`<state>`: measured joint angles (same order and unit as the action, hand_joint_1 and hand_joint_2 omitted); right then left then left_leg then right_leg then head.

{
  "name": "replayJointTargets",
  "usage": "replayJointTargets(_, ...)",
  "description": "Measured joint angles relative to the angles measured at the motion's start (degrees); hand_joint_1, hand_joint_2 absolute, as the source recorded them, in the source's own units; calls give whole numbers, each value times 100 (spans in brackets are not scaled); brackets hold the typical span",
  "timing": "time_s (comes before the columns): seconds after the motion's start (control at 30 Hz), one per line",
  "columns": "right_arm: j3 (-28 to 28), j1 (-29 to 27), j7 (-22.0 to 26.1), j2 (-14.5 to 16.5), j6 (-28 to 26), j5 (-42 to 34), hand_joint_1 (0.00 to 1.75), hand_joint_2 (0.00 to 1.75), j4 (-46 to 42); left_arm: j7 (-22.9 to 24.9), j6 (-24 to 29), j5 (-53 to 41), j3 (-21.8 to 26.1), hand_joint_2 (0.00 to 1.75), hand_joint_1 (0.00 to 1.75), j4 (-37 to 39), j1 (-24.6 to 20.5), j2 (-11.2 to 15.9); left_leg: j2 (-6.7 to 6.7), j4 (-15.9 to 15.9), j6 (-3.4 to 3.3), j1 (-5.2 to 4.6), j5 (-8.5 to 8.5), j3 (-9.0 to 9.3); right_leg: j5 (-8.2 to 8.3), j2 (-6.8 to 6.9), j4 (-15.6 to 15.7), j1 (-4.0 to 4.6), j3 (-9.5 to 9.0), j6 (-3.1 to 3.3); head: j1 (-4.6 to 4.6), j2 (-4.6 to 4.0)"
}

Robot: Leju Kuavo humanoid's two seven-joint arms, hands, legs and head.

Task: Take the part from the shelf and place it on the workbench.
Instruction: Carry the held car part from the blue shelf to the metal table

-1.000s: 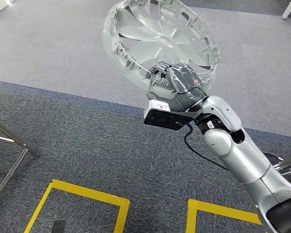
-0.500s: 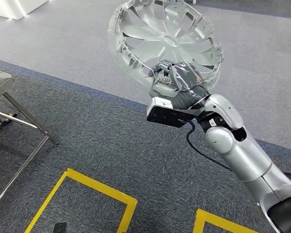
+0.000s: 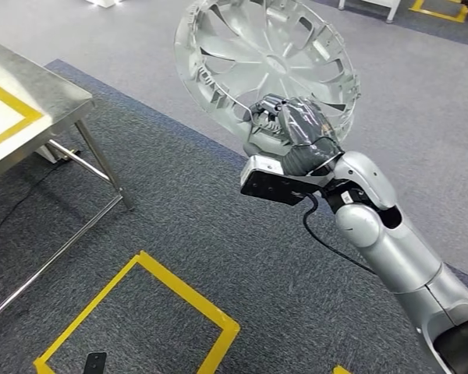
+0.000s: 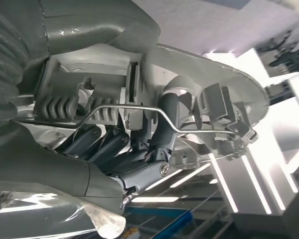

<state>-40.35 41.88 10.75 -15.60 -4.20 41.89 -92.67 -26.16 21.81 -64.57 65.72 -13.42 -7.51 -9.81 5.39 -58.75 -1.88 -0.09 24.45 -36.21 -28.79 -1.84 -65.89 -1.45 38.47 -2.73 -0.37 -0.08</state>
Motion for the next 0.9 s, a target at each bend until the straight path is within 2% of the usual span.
replayJointTargets(0.03, 1, 0, 1, -9, 0, 0, 175, 175, -2, 0, 0, -6, -1, 175, 0, 0, -3, 1, 78, -40, 29, 6, 18, -22, 125, -126, 335, -24, -144, 3, -3, 0)
replayJointTargets(0.07, -1, -1, 2, -19, 1, 2, 175, 175, -5, 0, 0, -11, -1, 175, 0, 1, -6, 1, 145, -67, 62, 16, 24, -52, 166, -230, 527, -35, -238, 8, -4, 1)
replayJointTargets(0.1, -3, -1, 3, -26, 1, 3, 175, 175, -8, 0, 0, -12, -2, 175, 0, 1, -3, -1, 208, -77, 93, 26, 20, -82, 131, -281, 583, -34, -283, 25, -5, 0)
replayJointTargets(0.13, -6, 2, 4, -28, 2, 2, 175, 175, -11, 0, 0, -11, -2, 175, 0, 2, 5, -2, 271, -83, 121, 37, 11, -107, 121, -240, 611, -26, -313, 51, -4, 0)
replayJointTargets(0.17, -8, 4, 2, -29, 2, 3, 175, 175, -11, 1, 1, -9, -2, 175, 0, 2, 18, 4, 280, -80, 149, 45, 11, -118, 122, -172, 607, -23, -326, 85, -3, 0)
replayJointTargets(0.2, -7, 6, 0, -31, 2, 1, 175, 175, -13, 1, 1, -8, -2, 175, 0, 2, 28, 7, 186, -124, 180, 34, 41, -138, 118, -102, 622, -27, -351, 124, -21, -1)
replayJointTargets(0.23, -6, 6, -1, -32, 2, 1, 175, 175, -15, 2, 1, -7, -2, 175, 0, 2, 29, 10, 24, -254, 215, 23, 115, -197, 116, -27, 640, -32, -378, 163, -41, -1)
replayJointTargets(0.3, 2, 4, -5, -33, 1, 7, 175, 175, -17, 4, -1, -5, -2, 175, 0, 2, 10, 9, -360, -843, 279, 18, 400, -476, 94, 126, 657, -24, -427, 226, -78, -1)
replayJointTargets(0.37, 3, 1, -7, -37, 0, 11, 175, 175, -17, 6, -9, -2, -2, 175, 0, 2, 1, 9, -492, -1536, 309, 47, 644, -824, 62, 281, 656, -11, -459, 250, -80, 0)
replayJointTargets(0.4, 0, -3, -5, -38, 0, 10, 175, 175, -16, 9, -18, 4, -2, 175, 0, 2, 6, 9, -509, -1675, 311, 55, 635, -899, 44, 353, 656, -8, -477, 250, -81, 0)
replayJointTargets(0.43, -3, -5, -4, -38, 0, 10, 175, 175, -16, 15, -27, 10, -2, 175, 0, 2, 13, 9, -523, -1581, 301, 58, 514, -860, 24, 423, 656, -3, -502, 245, -83, 0)
replayJointTargets(0.47, -5, -7, -3, -39, 0, 9, 175, 175, -16, 22, -36, 17, -2, 175, 0, 2, 18, 12, -562, -1277, 276, 51, 313, -715, -1, 492, 656, 3, -536, 237, -83, -1)
replayJointTargets(0.53, 0, -13, -1, -45, -3, 9, 175, 175, -17, 31, -45, 27, -2, 175, 0, 2, 17, 25, -839, -505, 180, -27, -10, -334, -56, 626, 662, 28, -603, 202, -83, -1)
replayJointTargets(0.57, 3, -18, -1, -56, -6, 9, 175, 175, -18, 32, -49, 28, -2, 175, 0, 2, 13, 30, -967, -245, 132, -73, -69, -210, -82, 692, 667, 46, -627, 177, -78, 0)
replayJointTargets(0.6, 5, -24, 0, -67, -9, 10, 175, 175, -18, 32, -54, 30, -2, 175, 0, 2, 13, 33, -1049, -115, 93, -114, -64, -155, -103, 764, 679, 63, -646, 149, -75, 0)
replayJointTargets(0.63, 7, -28, 1, -76, -12, 11, 175, 175, -18, 33, -58, 30, -2, 175, 0, 2, 18, 34, -1029, -85, 70, -135, -40, -150, -118, 840, 698, 80, -667, 121, -75, 0)
replayJointTargets(0.67, 8, -31, 0, -82, -13, 11, 175, 175, -21, 33, -58, 31, -2, 175, 0, 2, 27, 35, -949, -53, 51, -127, -41, -140, -138, 912, 720, 85, -697, 89, -71, 0)
replayJointTargets(0.7, 10, -36, -1, -88, -13, 9, 175, 175, -26, 33, -58, 34, -2, 175, 0, 1, 41, 35, -871, -15, 27, -114, -48, -114, -181, 890, 717, 78, -714, 61, -66, -1)
replayJointTargets(0.73, 15, -38, -1, -97, -15, 7, 175, 175, -31, 33, -57, 36, -1, 175, 0, 1, 47, 37, -795, 23, 1, -96, -61, -83, -260, 772, 630, 69, -687, 43, -60, -1)
replayJointTargets(0.77, 19, -45, -1, -111, -16, 5, 175, 175, -37, 33, -59, 37, -1, 175, 0, 0, 43, 37, -716, 57, -23, -77, -74, -53, -386, 597, 415, 60, -590, 32, -47, -1)
replayJointTargets(0.8, 22, -58, 1, -127, -18, 5, 175, 175, -40, 33, -65, 37, -1, 175, 0, 1, 36, 33, -636, 72, -41, -65, -78, -41, -543, 393, 72, 53, -415, 34, -35, -1)
replayJointTargets(0.83, 24, -74, 4, -144, -20, 6, 175, 175, -44, 34, -73, 37, -2, 175, 0, 1, 27, 28, -551, 72, -53, -60, -77, -37, -691, 262, -337, 55, -191, 38, -29, -1)
replayJointTargets(0.87, 24, -97, 6, -163, -20, 8, 175, 175, -46, 40, -85, 43, -2, 175, 0, 2, 23, 22, -459, 68, -59, -59, -73, -34, -778, 205, -692, 59, 30, 37, -23, -1)
replayJointTargets(0.9, 25, -119, 8, -186, -20, 9, 175, 175, -48, 57, -101, 60, -1, 175, 0, 2, 28, 17, -367, 63, -63, -56, -67, -29, -760, 184, -884, 59, 188, 34, -24, -1)
